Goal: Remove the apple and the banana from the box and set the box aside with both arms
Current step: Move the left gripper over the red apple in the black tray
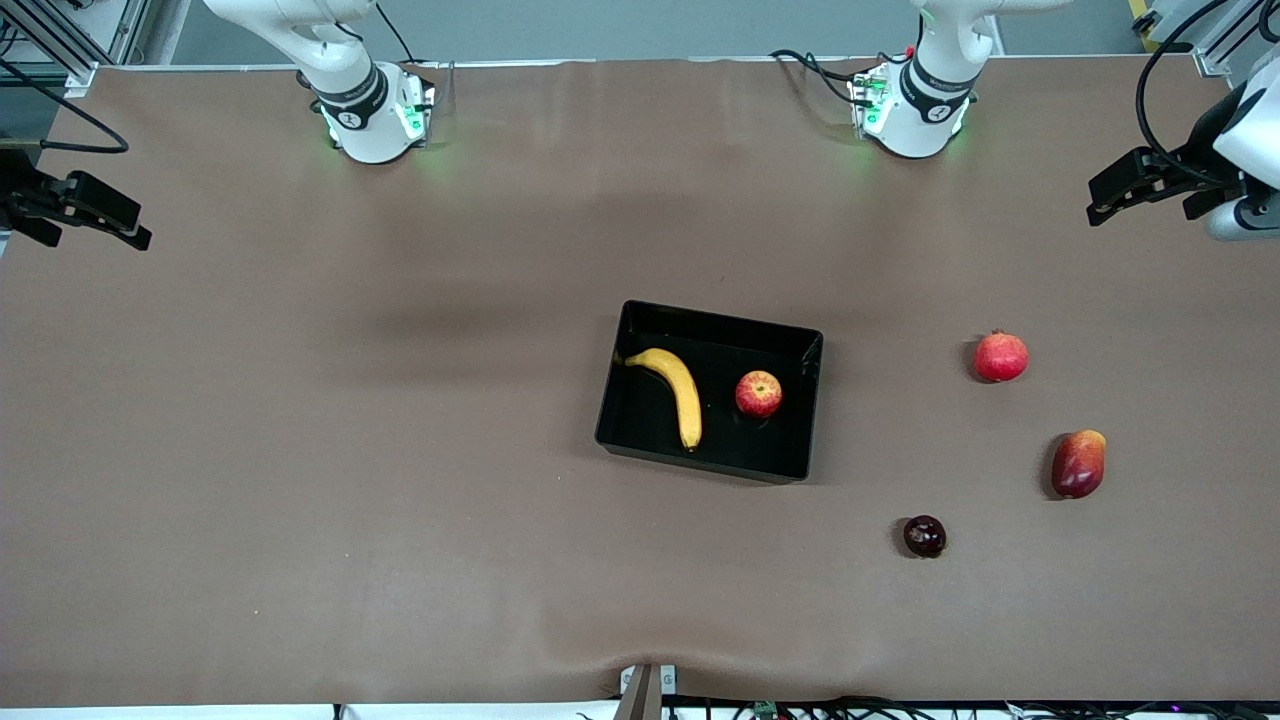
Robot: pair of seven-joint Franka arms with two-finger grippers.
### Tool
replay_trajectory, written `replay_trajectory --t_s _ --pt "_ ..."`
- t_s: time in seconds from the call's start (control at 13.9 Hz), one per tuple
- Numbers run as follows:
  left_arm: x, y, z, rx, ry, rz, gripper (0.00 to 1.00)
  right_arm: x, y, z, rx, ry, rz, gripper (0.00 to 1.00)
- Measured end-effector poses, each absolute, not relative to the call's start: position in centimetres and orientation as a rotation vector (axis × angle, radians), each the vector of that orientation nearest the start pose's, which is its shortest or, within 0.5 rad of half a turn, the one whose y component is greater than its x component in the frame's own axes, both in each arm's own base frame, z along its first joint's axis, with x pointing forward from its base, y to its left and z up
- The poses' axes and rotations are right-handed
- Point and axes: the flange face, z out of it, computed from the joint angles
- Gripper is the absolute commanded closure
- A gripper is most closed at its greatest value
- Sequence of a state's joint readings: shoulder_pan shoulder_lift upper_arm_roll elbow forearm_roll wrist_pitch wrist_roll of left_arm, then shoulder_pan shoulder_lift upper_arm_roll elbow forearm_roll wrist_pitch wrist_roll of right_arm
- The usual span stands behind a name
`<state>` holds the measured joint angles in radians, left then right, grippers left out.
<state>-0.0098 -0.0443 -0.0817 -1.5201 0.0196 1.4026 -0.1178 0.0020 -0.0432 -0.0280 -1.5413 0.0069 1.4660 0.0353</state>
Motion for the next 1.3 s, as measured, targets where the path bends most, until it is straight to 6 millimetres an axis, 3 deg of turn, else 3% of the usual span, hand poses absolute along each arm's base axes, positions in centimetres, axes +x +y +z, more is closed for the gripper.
replay_trajectory --t_s 0.43,0.72,0.94,1.3 --pt "52.2 -5.1 65.5 -3.121 -0.034 0.119 0.0 53.0 -1.3 65.3 -3.132 0.095 0.05 0.0" --pt "52.7 -6.7 64.2 -3.15 -0.001 0.166 0.0 53.0 -1.3 65.3 -3.132 0.095 0.05 0.0" --pt "53.5 -9.4 62.6 -3.147 0.013 0.202 0.0 53.0 -1.3 65.3 -3.132 0.095 0.05 0.0" --pt "54.5 -15.6 59.7 -3.146 -0.064 0.203 0.0 53.1 -2.0 65.1 -3.144 0.111 0.056 0.0"
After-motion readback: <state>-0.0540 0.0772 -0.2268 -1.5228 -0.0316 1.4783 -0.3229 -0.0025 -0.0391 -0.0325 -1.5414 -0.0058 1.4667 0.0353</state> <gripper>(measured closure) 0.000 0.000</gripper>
